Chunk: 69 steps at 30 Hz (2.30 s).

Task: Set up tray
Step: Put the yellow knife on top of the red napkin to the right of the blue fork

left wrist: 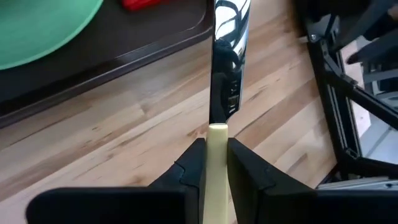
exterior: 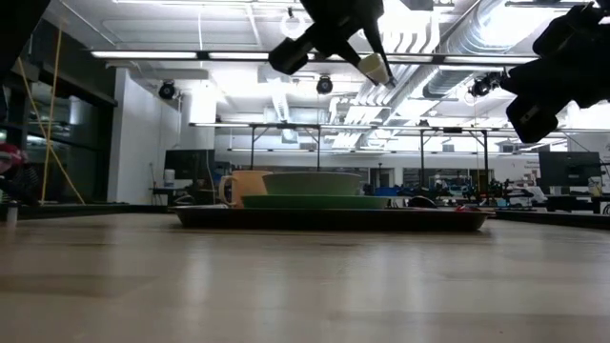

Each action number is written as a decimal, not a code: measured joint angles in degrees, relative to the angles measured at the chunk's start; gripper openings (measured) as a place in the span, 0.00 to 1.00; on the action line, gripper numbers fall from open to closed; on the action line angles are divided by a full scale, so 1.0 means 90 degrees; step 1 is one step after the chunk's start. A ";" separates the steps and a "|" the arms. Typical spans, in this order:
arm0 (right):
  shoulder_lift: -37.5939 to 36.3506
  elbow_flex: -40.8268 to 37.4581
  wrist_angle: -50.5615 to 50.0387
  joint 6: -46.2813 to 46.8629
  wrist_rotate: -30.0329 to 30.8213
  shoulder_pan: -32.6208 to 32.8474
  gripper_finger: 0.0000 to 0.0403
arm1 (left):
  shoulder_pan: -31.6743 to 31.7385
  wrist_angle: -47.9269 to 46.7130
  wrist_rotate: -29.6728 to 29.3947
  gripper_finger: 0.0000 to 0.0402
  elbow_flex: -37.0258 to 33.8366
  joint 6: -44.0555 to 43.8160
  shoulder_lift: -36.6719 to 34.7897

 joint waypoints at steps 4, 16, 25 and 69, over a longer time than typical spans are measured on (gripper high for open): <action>0.0000 0.0000 0.0277 0.0012 -0.0005 -0.0001 0.08 | 0.0040 0.0115 -0.0021 0.21 0.0000 0.0000 0.0000; 0.0000 0.0004 0.0604 -0.0038 0.0113 -0.0001 0.08 | 0.0248 0.0746 -0.0178 0.21 0.0000 0.0007 0.0002; 0.0002 0.0012 0.0605 0.0109 0.0424 0.0001 0.08 | 0.0561 0.1503 0.0279 0.21 -0.0002 0.0021 0.0375; 0.0378 0.0019 0.0681 0.2280 0.2733 -0.0001 0.32 | 0.0701 0.1930 0.0295 0.21 -0.0002 0.0046 0.0634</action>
